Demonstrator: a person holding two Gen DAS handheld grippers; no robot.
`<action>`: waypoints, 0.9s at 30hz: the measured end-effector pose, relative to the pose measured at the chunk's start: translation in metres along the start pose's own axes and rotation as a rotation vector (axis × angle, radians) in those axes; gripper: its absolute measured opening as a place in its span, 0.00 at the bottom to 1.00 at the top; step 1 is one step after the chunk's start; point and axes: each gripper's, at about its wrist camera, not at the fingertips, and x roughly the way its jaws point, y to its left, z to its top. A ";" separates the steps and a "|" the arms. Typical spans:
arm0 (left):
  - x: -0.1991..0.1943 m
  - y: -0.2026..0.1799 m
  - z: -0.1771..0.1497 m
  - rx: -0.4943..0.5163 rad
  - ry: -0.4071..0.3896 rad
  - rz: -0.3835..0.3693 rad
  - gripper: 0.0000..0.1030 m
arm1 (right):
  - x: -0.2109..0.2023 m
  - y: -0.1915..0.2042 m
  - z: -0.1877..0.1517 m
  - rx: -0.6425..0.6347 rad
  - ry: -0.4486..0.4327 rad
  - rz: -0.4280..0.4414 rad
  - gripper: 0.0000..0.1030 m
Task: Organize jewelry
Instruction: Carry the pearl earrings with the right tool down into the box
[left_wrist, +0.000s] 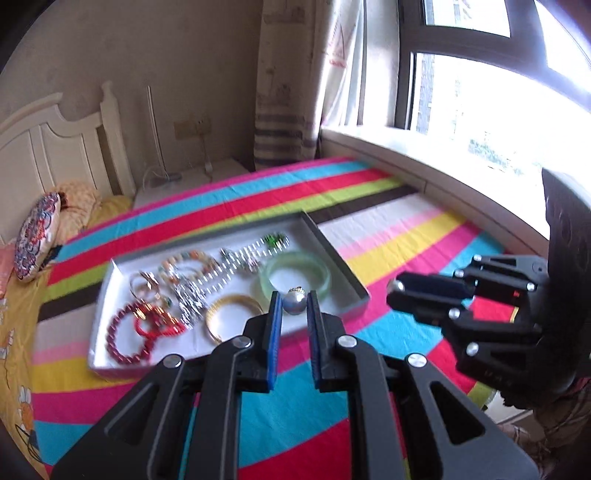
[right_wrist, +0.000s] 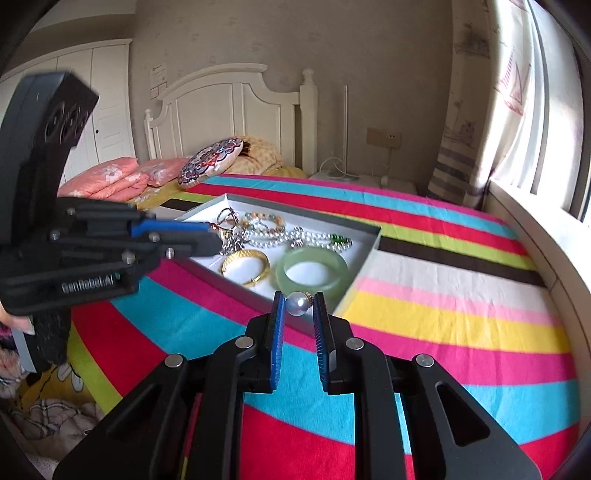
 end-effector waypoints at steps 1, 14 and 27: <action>-0.001 0.002 0.004 0.000 -0.005 0.002 0.13 | 0.000 0.001 0.002 -0.009 -0.002 -0.003 0.16; 0.027 0.002 0.040 0.046 -0.002 0.038 0.13 | 0.029 -0.007 0.030 -0.018 0.002 -0.013 0.16; 0.086 0.008 0.046 0.035 0.089 0.041 0.13 | 0.072 -0.014 0.031 0.026 0.055 0.004 0.16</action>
